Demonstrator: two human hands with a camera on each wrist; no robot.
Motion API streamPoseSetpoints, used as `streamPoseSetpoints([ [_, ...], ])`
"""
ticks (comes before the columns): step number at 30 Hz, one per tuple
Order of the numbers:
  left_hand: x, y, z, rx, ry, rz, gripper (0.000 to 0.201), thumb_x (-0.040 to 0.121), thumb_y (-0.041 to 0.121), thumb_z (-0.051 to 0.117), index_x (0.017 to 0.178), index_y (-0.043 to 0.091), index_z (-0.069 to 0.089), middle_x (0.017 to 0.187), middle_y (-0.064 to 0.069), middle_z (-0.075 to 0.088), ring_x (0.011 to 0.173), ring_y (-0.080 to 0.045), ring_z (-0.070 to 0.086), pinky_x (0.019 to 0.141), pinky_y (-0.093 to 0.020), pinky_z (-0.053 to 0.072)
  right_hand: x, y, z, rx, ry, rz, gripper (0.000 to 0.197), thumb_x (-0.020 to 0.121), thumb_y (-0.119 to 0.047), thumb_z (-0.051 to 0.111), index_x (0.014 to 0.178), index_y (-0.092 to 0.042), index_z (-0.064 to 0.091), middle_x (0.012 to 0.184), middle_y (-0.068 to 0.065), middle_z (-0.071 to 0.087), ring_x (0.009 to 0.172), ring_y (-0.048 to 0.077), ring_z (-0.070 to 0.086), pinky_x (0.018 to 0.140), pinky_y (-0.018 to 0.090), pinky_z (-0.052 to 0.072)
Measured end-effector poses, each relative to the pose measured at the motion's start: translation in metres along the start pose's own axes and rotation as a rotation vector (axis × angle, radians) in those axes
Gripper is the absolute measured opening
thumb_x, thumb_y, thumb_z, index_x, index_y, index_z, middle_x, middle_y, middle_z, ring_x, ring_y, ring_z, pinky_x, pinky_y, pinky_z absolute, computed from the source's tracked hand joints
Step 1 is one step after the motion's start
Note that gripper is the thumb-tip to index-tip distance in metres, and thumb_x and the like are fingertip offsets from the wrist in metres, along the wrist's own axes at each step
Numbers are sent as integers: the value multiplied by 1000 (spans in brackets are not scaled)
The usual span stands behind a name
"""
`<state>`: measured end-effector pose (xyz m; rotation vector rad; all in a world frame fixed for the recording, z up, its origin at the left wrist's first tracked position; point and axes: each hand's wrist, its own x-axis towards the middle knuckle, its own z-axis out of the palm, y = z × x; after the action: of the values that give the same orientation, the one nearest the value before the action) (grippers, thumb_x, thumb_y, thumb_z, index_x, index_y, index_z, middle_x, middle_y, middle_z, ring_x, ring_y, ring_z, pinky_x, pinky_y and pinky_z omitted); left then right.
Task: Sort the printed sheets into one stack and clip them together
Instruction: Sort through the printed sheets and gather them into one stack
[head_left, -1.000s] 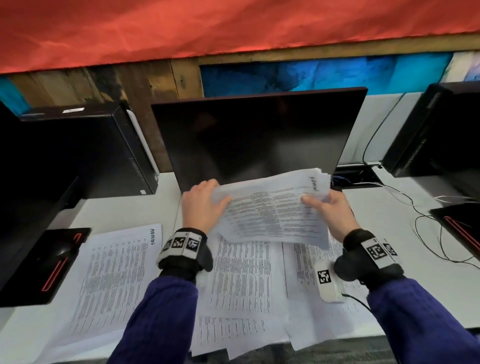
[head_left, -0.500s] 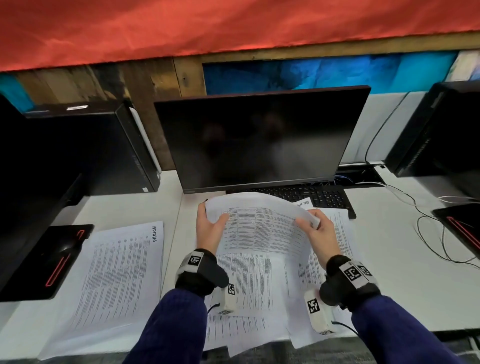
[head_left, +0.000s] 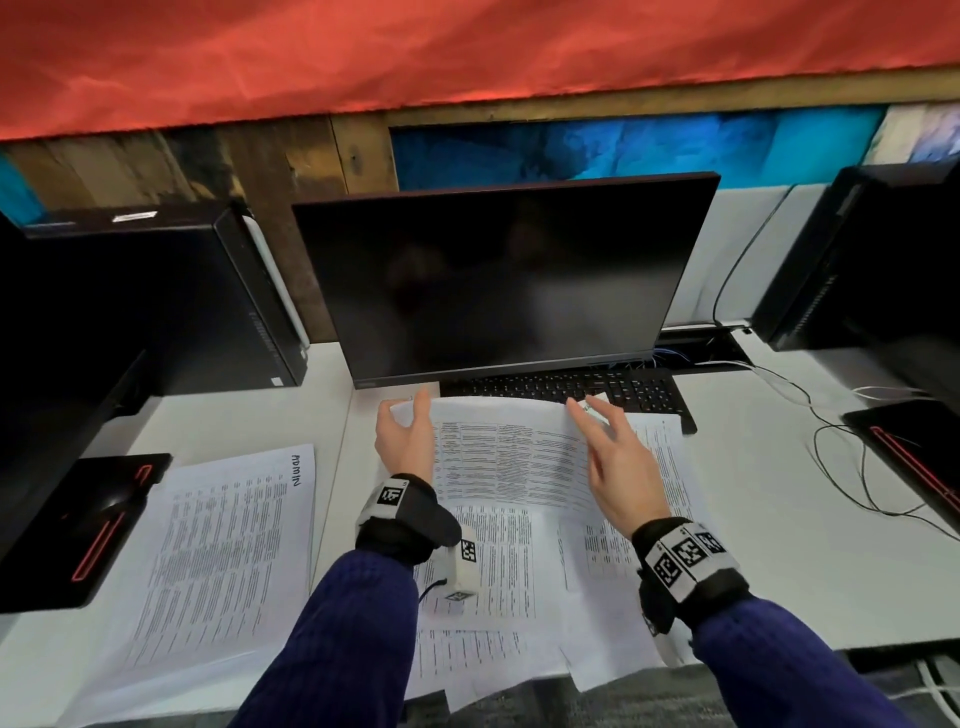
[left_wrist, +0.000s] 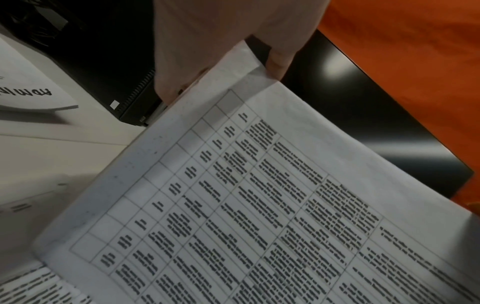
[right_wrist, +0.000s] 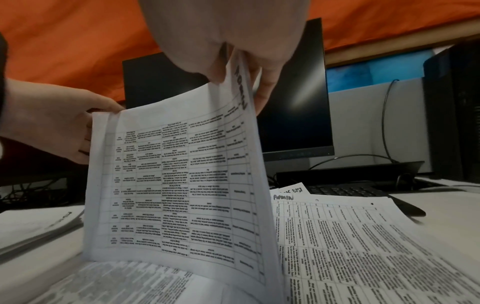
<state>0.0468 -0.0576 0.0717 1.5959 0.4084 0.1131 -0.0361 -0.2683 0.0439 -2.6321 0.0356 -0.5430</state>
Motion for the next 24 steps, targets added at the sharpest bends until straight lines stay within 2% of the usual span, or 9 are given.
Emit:
streamPoseSetpoints([
  [2, 2, -1, 0, 30, 8, 29, 24, 93, 34, 54, 105, 14, 48, 88, -3, 59, 69, -9, 55, 53, -19, 38, 2, 0, -1, 59, -27, 48, 69, 83, 9, 53, 145, -18, 39, 130, 4, 50, 97, 16, 57, 82, 25, 49],
  [4, 4, -1, -1, 165, 39, 194, 12, 95, 28, 50, 101, 18, 51, 97, -4, 59, 81, -14, 58, 67, -20, 41, 5, -1, -1, 117, -21, 104, 64, 81, 11, 52, 139, -17, 45, 118, 2, 52, 86, 12, 52, 77, 21, 45],
  [8, 10, -10, 12, 985, 35, 731, 31, 94, 42, 41, 91, 21, 64, 100, -1, 55, 99, -22, 51, 104, -42, 24, 10, 0, 1, 161, 4, 127, 50, 82, 12, 49, 122, -17, 55, 106, -2, 51, 77, 16, 53, 68, 24, 44],
  [10, -5, -5, 28, 1175, -167, 927, 37, 90, 50, 37, 93, 24, 63, 96, 2, 56, 96, -18, 53, 112, -48, 13, 11, -1, 1, 176, 10, 124, 44, 83, 11, 50, 116, -18, 56, 101, -5, 49, 76, 16, 53, 66, 25, 43],
  [12, -21, -2, 46, 1296, -419, 1028, 27, 90, 38, 42, 104, 20, 56, 98, 0, 60, 97, -20, 56, 109, -44, 25, 12, -1, -1, 195, 21, 124, 39, 85, 8, 51, 114, -17, 57, 99, -6, 48, 76, 14, 52, 67, 25, 42],
  [15, -33, 4, 62, 1361, -473, 1057, 28, 86, 6, 48, 112, 17, 49, 101, -2, 63, 96, -25, 60, 90, -37, 38, 10, 2, -1, 290, 75, 144, 44, 87, 6, 48, 124, -18, 53, 110, -3, 52, 89, 9, 52, 82, 27, 46],
  [19, -21, 19, 44, 1153, -350, 1014, 27, 87, 3, 48, 111, 15, 51, 96, -3, 64, 90, -28, 61, 77, -37, 41, 1, 18, 9, 486, 273, 417, 79, 82, -8, 68, 147, -19, 24, 137, 8, 35, 122, 21, 43, 105, 35, 36],
  [22, -1, 34, 15, 706, -314, 727, 17, 94, 12, 46, 109, 13, 53, 95, -6, 66, 87, -28, 61, 76, -36, 48, 4, 24, 7, 754, 156, 707, 98, 76, -18, 78, 151, -20, 14, 147, 12, 28, 134, 28, 35, 110, 43, 32],
  [24, 6, 37, 0, 397, -391, 528, 18, 94, 10, 49, 111, 15, 55, 102, 0, 66, 92, -17, 63, 82, -30, 50, 11, 15, 1, 1017, -4, 729, 89, 81, -18, 74, 150, -21, 19, 145, 4, 38, 131, 20, 40, 104, 34, 35],
])
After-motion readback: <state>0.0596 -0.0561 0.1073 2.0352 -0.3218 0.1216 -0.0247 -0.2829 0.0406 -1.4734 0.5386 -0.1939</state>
